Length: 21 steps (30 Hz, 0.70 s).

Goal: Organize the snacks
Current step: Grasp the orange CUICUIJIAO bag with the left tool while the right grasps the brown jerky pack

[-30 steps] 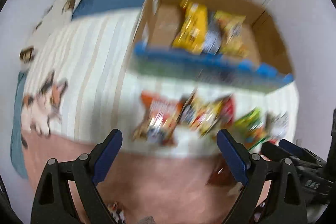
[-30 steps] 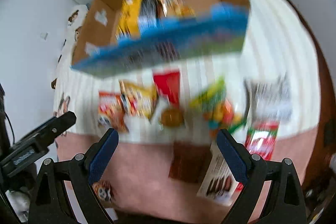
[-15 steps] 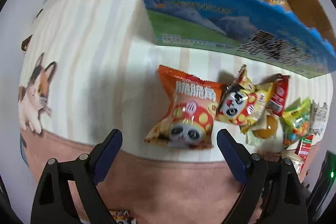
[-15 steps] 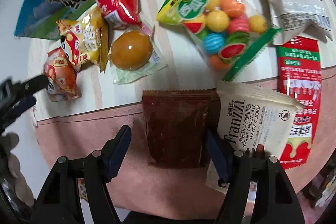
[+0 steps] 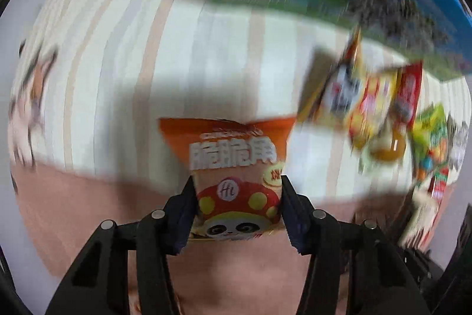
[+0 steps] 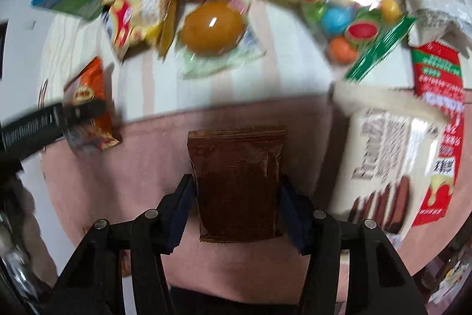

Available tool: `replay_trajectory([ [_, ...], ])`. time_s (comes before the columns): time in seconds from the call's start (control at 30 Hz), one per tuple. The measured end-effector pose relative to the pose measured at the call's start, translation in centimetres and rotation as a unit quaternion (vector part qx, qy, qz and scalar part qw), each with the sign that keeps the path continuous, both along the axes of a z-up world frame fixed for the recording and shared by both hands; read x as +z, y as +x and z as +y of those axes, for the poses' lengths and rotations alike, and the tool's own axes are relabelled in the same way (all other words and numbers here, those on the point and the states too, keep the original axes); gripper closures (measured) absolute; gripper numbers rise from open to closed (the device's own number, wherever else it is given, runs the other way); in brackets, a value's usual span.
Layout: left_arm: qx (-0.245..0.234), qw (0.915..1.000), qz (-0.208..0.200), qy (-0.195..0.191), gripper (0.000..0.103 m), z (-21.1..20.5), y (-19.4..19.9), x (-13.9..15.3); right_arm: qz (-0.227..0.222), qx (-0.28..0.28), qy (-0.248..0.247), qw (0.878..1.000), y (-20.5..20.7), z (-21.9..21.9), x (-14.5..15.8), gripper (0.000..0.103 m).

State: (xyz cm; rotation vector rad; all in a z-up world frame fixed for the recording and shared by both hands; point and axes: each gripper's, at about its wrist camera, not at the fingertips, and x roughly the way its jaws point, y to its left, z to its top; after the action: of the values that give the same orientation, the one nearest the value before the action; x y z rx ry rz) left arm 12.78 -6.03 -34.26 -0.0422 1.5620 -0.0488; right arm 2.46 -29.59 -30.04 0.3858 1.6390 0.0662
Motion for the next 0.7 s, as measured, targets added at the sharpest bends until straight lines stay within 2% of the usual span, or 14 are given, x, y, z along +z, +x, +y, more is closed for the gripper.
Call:
replay_trajectory([
  [0.13, 0.030, 0.9988, 0.033, -0.020, 0.053, 1.3, -3.6, -1.5, 0.004, 0.024, 0.001, 1.000, -0.8, 1.4, -0.4, 0.044],
  [0.23, 0.049, 0.9964, 0.059, -0.036, 0.053, 1.8, -4.5, -3.4, 0.008, 0.027, 0.003, 1.000, -0.9, 2.1, -0.6, 0.041],
  [0.47, 0.051, 0.9970, 0.052, -0.024, 0.053, 1.3, -3.9, -4.6, 0.014, 0.038, 0.004, 0.999, 0.1, 5.1, -2.1, 0.029],
  [0.7, 0.056, 0.9970, 0.047, -0.024, 0.053, 1.8, -4.1, -4.9, 0.014, 0.046, -0.010, 0.999, -0.2, 6.4, -3.0, 0.028],
])
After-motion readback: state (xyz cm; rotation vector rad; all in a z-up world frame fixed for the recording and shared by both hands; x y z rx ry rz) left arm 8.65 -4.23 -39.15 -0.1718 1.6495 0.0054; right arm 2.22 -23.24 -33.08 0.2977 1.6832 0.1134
